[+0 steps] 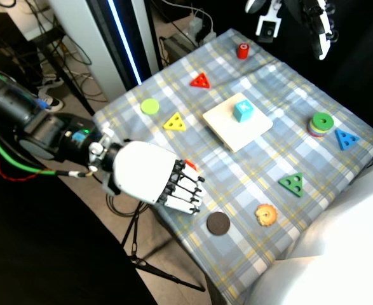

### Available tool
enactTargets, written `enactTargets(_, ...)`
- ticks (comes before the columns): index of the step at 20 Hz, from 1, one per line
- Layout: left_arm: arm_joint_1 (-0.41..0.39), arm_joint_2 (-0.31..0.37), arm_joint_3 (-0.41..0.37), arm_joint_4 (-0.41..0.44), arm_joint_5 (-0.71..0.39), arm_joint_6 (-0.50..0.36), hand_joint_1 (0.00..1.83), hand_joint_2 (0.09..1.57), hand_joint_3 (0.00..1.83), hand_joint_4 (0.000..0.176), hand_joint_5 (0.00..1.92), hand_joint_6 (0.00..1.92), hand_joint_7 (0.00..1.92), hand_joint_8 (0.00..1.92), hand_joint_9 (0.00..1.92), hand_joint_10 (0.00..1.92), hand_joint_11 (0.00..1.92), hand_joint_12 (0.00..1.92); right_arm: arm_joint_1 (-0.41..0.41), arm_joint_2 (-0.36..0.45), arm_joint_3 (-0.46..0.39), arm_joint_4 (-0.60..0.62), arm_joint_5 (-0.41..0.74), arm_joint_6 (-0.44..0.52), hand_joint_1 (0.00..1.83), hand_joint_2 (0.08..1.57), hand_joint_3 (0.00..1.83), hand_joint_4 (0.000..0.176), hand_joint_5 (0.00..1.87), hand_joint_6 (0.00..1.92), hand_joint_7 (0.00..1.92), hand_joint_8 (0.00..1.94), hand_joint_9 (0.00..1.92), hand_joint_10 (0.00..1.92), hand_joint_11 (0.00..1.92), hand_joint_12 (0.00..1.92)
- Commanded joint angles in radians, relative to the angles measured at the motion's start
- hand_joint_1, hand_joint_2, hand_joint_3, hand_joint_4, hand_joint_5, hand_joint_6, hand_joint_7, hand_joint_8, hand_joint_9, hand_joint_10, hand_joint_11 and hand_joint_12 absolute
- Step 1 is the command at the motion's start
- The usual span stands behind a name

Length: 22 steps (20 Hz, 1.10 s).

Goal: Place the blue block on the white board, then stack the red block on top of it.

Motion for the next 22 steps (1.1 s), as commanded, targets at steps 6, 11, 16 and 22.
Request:
enactTargets(6,0.008,0.012,0.005,0.019,-0.116,-0.019,0.61,0.86,0.0,0.088,0.21,0.0,0.3,0.0,0.3,0.0,0.0,0.81,0.051,0.032,-0.024,-0.059,0.173,0.052,1.22,1.18,0.0,0.0,1.0,1.05,0.68,1.28,0.85,0.03,0.23,1.29)
enactTargets(11,0.017,0.035,0.003,0.019,-0.102,-0.019,0.66,0.87,0.0,0.081,0.23,0.0,0.28,0.0,0.28,0.0,0.0,0.75,0.166,0.034,-0.014,-0.224,0.197,0.148,1.17,1.07,0.0,0.0,1.07,0.82,0.91,0.1,0.87,0.02,0.27,1.23)
enactTargets(16,0.029,0.056,-0.003,0.019,-0.1,-0.019,0.7,0.89,0.0,0.057,0.25,0.0,0.27,0.0,0.27,0.0,0.0,0.72,0.298,0.006,0.007,-0.394,0.196,0.222,1.18,1.05,0.0,0.0,1.13,0.72,0.95,0.02,0.82,0.01,0.18,1.27)
enactTargets(22,0.043,0.074,-0.013,0.02,-0.1,-0.019,0.69,0.9,0.0,0.056,0.26,0.0,0.27,0.0,0.27,0.0,0.0,0.7,0.396,-0.092,0.092,-0.582,0.197,0.426,1.22,0.99,0.0,0.0,1.45,0.09,0.89,0.36,0.89,0.01,0.4,1.15)
